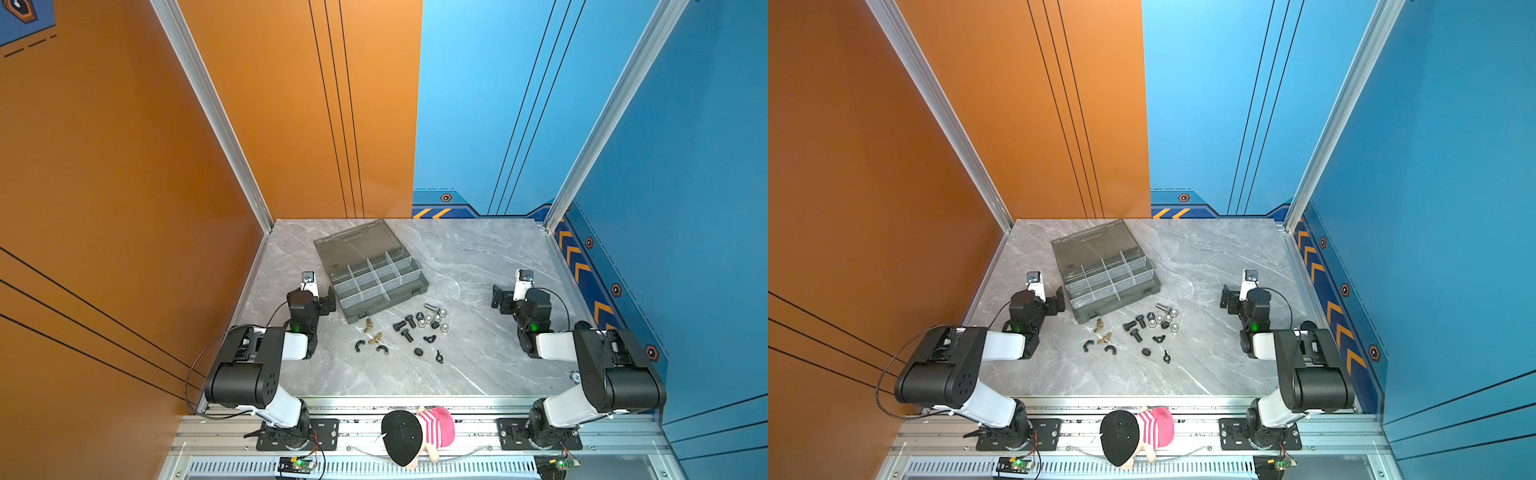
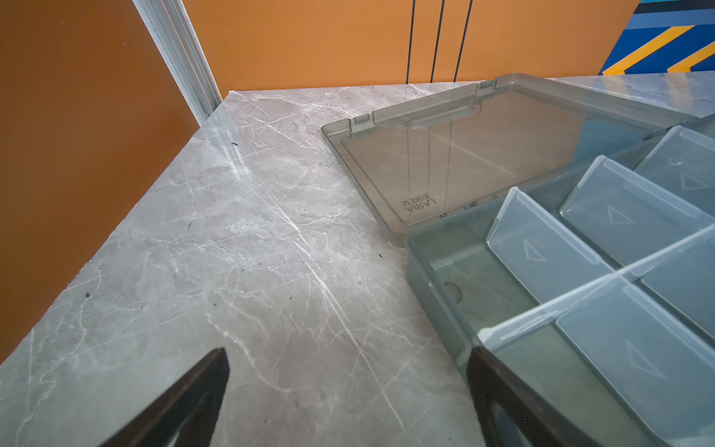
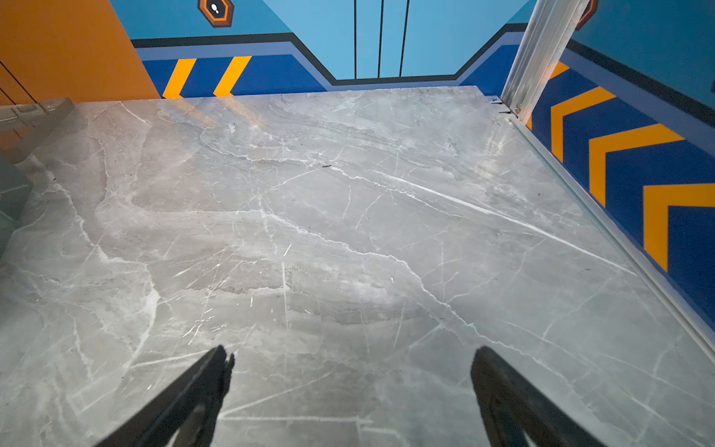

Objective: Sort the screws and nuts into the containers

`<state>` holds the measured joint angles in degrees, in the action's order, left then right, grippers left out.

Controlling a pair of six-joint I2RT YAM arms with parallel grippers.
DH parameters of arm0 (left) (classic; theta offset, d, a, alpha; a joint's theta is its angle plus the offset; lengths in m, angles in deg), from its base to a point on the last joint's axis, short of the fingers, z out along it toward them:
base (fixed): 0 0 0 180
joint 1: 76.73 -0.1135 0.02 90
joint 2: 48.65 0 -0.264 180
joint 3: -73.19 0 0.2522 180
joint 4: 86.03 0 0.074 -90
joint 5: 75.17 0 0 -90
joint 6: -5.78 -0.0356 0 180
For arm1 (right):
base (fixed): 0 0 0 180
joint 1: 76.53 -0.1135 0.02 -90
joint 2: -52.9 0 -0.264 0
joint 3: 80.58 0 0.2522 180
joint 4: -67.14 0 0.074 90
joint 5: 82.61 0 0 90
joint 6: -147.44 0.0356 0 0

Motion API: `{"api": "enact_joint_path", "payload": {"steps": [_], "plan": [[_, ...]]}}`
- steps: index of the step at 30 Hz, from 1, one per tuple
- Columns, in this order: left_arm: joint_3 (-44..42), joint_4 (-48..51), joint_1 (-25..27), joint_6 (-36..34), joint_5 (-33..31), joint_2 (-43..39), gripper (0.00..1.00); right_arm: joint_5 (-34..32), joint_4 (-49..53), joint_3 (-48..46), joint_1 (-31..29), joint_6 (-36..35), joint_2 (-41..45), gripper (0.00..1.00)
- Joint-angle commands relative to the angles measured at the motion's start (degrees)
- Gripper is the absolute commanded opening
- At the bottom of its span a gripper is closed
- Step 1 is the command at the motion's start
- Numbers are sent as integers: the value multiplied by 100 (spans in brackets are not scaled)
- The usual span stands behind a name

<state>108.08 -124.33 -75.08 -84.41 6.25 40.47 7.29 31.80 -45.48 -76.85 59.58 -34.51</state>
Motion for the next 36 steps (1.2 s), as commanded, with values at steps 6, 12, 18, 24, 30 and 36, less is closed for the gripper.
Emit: {"api": "enact_joint_path", "payload": {"steps": [6,12,18,24,30,36], "plan": [[99,23,30,-3,-83,20,98,21,-58,37,32,11,-30,100],[93,25,2,17,-16,17,98,17,-56,39,32,15,-29,100],[108,82,27,-169,330,-44,98,12,-56,39,28,8,-30,100],[86,582,22,-249,624,-691,98,23,-56,34,32,15,-30,100],[141,1577,156,-293,1115,-1939,98,-209,777,338,27,94,372,100],[325,2673,659,6,1176,-2937,98,157,2866,1039,-81,233,1324,100]]}}
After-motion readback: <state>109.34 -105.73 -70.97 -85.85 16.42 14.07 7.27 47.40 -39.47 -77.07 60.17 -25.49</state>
